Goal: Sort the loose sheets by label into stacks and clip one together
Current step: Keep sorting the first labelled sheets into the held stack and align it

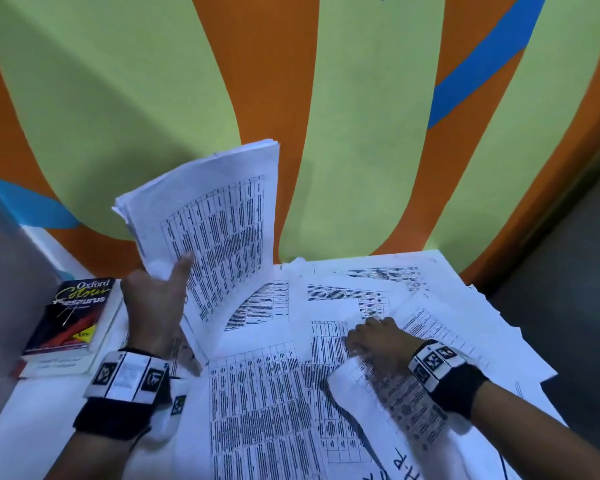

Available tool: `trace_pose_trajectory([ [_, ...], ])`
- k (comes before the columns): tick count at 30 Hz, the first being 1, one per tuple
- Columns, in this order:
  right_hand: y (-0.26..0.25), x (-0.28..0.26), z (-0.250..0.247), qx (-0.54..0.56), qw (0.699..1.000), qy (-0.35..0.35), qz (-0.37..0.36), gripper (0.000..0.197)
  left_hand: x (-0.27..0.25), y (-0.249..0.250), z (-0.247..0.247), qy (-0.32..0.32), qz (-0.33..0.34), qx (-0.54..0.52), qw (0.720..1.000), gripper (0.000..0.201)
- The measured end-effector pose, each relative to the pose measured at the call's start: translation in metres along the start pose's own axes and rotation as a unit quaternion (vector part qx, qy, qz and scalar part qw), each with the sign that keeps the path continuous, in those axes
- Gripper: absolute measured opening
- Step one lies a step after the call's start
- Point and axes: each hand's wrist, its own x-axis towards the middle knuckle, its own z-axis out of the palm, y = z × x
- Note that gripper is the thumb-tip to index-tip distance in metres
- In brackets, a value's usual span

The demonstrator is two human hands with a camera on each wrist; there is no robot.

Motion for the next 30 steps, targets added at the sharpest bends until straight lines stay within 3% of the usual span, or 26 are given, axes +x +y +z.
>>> trace_pose_trajectory([
  [5,-0.006,0.000,-0.005,-0.054,0.997,-0.051,0.010,0.042,-0.002,0.005,-0.009,0.010,-0.003,-0.002,1.000,0.046],
  [7,-0.016,-0.004,-0.013,-0.074,0.997,-0.031,0.012,0.026,-0.003,0.003,-0.014,0.016,0.009,-0.006,1.000,0.041],
  [9,-0.030,-0.006,-0.020,-0.162,0.983,0.089,-0.018,0.008,-0.003,0.004,-0.019,0.028,0.009,-0.011,1.000,0.028],
  [11,-0.054,-0.008,-0.030,-0.232,0.951,0.197,-0.050,0.020,-0.001,0.005,-0.024,0.041,0.017,-0.021,0.999,0.016],
  [14,-0.116,-0.015,-0.045,-0.193,0.922,0.294,-0.163,0.012,0.003,0.012,-0.030,0.060,0.023,-0.008,0.998,0.014],
  [16,-0.158,-0.018,-0.049,-0.167,0.916,0.294,-0.215,0.011,0.006,0.013,-0.033,0.073,0.022,0.000,0.997,0.021],
  [18,-0.192,-0.011,-0.033,-0.188,0.922,0.249,-0.231,0.018,0.009,0.011,-0.037,0.085,0.015,-0.002,0.996,0.027],
  [23,-0.219,0.012,0.011,-0.127,0.941,0.173,-0.261,0.030,0.012,0.002,-0.051,0.093,0.007,0.016,0.995,0.020],
  [25,-0.208,0.015,0.016,-0.022,0.955,0.219,-0.198,0.040,0.012,-0.001,-0.058,0.103,0.005,0.018,0.995,0.026],
  [27,-0.183,0.014,0.017,0.096,0.949,0.301,-0.004,0.049,0.011,-0.003,-0.065,0.109,0.002,0.019,0.994,0.030],
  [28,-0.167,0.011,0.017,0.133,0.936,0.308,0.107,0.058,0.011,-0.003,-0.068,0.111,-0.003,0.021,0.994,0.029],
  [30,-0.138,0.006,0.021,0.192,0.918,0.218,0.271,0.085,0.011,-0.007,-0.074,0.114,-0.012,0.015,0.993,0.033],
])
